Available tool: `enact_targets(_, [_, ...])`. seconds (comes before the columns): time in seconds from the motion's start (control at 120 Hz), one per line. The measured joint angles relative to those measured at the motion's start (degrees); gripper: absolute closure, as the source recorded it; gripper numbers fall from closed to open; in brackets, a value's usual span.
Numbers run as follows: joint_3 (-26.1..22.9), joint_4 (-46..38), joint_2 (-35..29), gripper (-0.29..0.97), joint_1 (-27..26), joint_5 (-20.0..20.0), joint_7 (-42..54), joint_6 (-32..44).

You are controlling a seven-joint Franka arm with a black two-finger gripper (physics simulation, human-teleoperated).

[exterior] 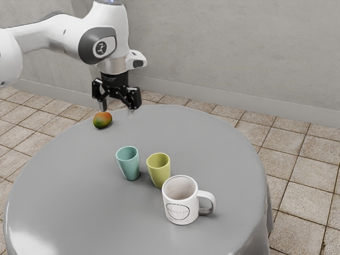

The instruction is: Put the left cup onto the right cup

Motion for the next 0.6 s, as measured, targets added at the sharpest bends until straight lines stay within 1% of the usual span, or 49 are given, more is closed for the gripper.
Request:
enact_targets(0.25, [-0.14,-6.59,-1.72,0.00,0.00,-0.35,-3.48,6.08])
enact_targets(0.6, [-0.68,-10.26,-0.87,0.00,-0.11,-0.52,-5.67,11.40])
